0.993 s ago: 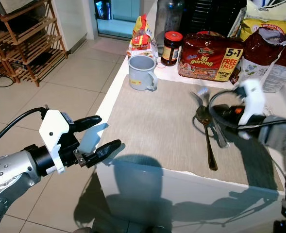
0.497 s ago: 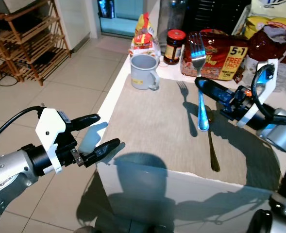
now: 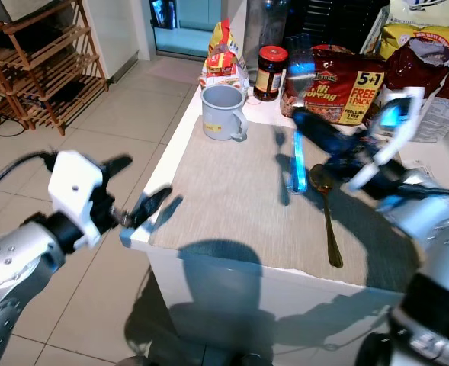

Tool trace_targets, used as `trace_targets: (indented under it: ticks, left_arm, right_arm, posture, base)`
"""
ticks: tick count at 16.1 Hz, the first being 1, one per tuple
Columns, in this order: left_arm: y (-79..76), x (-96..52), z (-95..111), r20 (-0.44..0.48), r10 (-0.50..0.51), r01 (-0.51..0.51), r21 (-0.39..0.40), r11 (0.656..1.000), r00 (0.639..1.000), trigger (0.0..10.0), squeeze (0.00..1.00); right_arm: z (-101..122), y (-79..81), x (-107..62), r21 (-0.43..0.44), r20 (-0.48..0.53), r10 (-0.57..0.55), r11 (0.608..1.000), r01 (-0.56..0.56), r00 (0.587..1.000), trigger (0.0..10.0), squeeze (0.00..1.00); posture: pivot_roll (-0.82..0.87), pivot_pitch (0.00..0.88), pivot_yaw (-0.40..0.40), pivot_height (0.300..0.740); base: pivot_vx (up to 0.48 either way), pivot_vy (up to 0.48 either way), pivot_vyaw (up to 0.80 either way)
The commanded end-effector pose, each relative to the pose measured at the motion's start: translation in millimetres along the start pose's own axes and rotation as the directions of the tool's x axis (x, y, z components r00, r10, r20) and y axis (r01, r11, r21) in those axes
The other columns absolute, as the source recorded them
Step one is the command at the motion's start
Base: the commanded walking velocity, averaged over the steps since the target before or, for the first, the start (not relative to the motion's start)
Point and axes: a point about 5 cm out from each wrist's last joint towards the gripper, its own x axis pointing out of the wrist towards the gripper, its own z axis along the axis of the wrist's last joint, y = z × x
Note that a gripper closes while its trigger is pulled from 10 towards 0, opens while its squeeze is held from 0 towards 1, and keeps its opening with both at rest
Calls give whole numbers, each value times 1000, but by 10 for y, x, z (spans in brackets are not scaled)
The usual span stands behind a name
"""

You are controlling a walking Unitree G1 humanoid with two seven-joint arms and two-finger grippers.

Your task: Setting the table

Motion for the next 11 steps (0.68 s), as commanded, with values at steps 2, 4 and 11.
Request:
trace_targets:
  ticks: [2,4,11]
  left_arm:
    - [-3,3,-12,-10,6,-6,2,1000,1000,10000,0]
    - [8,21,-22,-14,15,-14,19,1000,1000,10000,0]
    - [86,65,-30,-9,70,-70,47,996,997,10000,0]
  right_arm:
    - [-86,19,19,-89,-28,-81,993,78,996,863,0]
    - [-216,85,84,-99,-39,-90,991,86,995,5843,0]
    - [-279,139,200,-353,131,-243,894,274,961,10000,0]
  posture:
    - [79,58,-19,740]
    - [78,61,-17,740]
    - [82,60,-18,740]
  base:
    - [-197,0,0]
    - [-394,0,0]
    - [-144,0,0]
